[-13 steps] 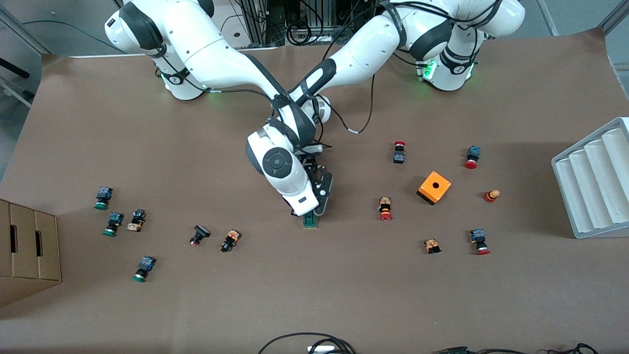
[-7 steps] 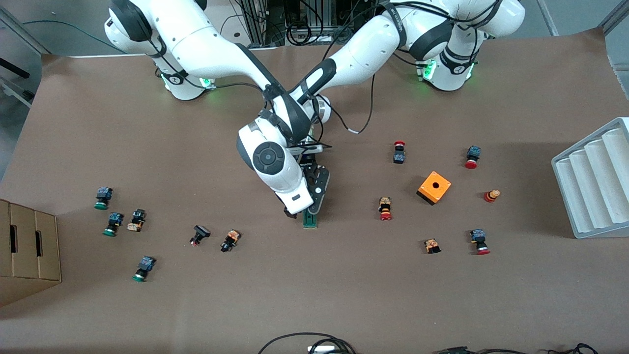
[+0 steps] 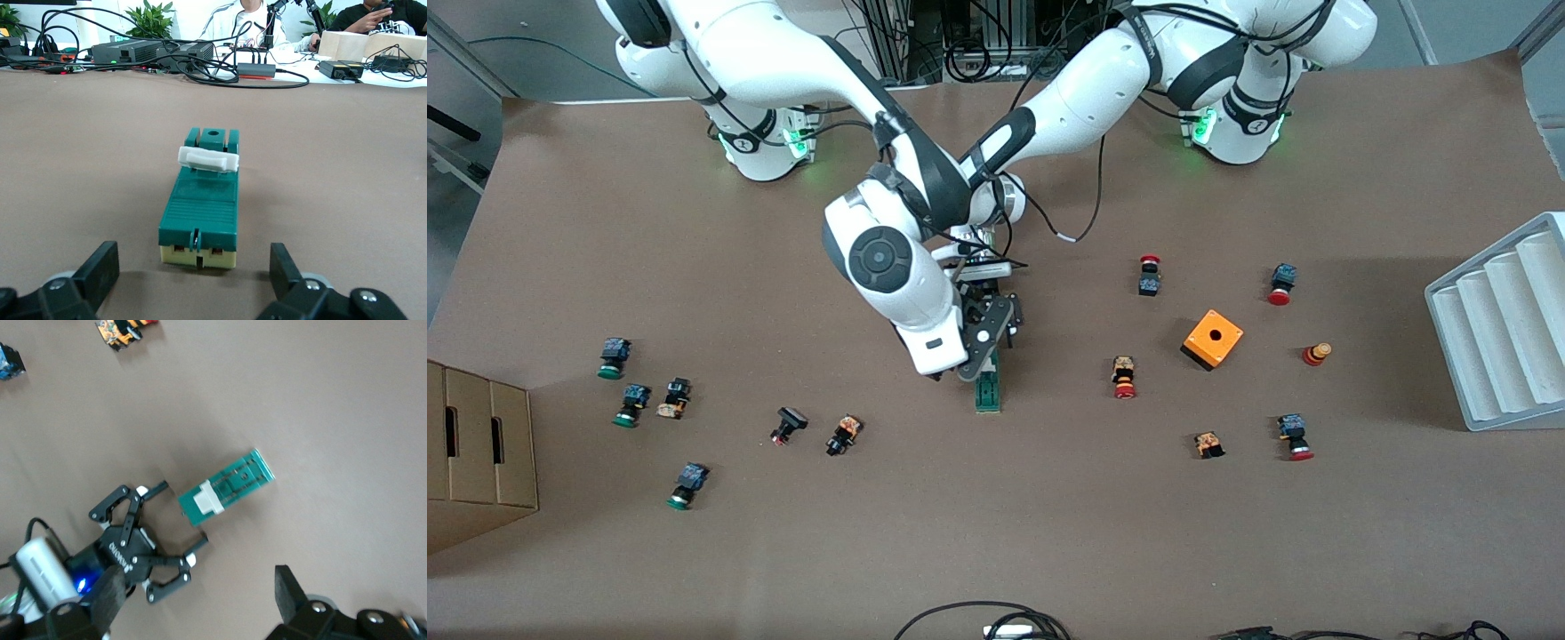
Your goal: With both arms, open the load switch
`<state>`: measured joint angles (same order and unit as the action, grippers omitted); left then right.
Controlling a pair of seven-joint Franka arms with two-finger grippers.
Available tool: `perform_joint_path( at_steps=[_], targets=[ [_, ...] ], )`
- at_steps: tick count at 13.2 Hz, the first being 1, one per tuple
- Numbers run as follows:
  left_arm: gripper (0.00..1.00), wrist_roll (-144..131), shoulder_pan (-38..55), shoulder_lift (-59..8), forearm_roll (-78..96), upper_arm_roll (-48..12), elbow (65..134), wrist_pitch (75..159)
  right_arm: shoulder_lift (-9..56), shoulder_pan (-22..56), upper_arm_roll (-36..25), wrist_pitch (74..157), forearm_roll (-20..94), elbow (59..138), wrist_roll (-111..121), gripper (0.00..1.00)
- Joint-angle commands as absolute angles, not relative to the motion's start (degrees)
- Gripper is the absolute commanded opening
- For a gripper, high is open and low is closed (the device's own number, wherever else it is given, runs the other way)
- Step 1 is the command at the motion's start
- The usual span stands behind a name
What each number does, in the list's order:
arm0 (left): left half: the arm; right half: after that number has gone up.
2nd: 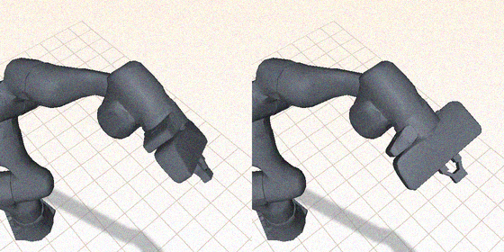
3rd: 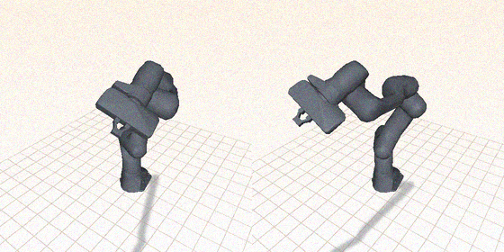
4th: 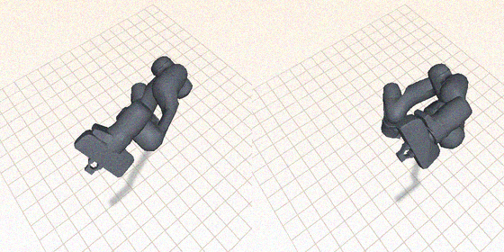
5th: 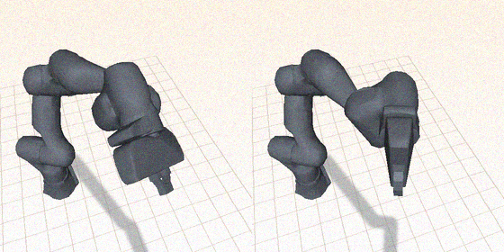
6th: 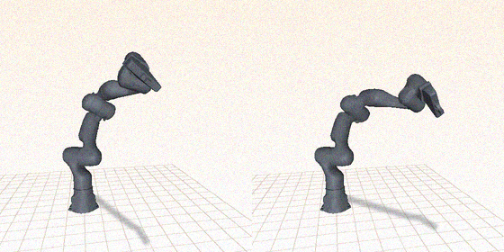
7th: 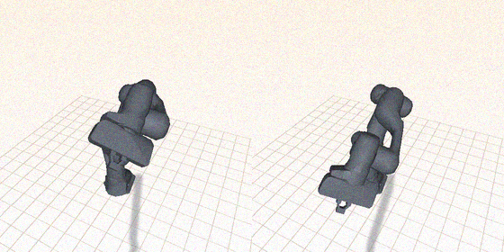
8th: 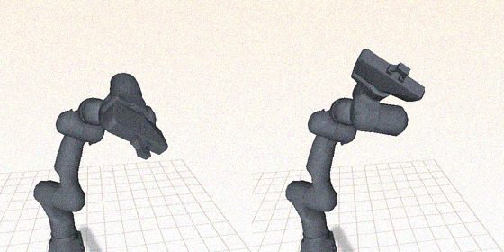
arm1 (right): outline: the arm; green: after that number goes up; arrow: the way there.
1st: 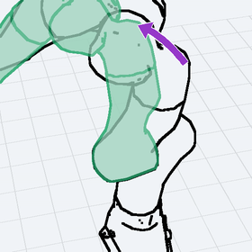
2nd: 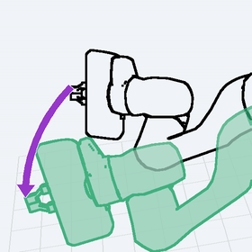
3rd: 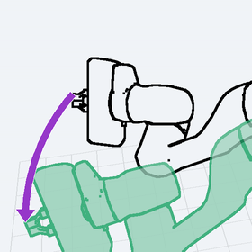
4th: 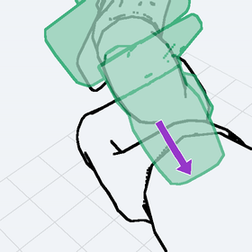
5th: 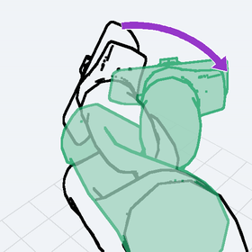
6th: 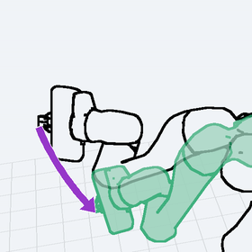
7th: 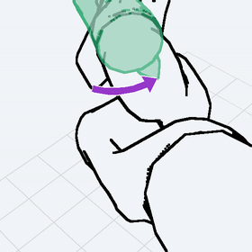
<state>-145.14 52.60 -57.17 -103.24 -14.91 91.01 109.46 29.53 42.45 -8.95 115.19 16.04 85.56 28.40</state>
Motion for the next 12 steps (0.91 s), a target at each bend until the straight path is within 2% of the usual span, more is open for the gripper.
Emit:
perform_joint_path(
  at_steps=[1,5,12],
  targets=[
    [1.00,-144.4,52.7,-57.4,-102.0,-14.9,89.8,110.0,24.4,39.9,-8.7,109.3,16.6,86.5,24.3,1.00],
    [1.00,-134.3,52.5,-54.5,-93.2,-16.3,89.2,110.5,20.0,36.8,-8.7,101.8,14.9,86.5,16.1,1.00],
    [1.00,-113.8,52.6,-49.8,-79.2,-16.7,88.1,110.0,14.2,30.8,-7.6,96.7,7.9,86.4,9.1,1.00]
  ],
)
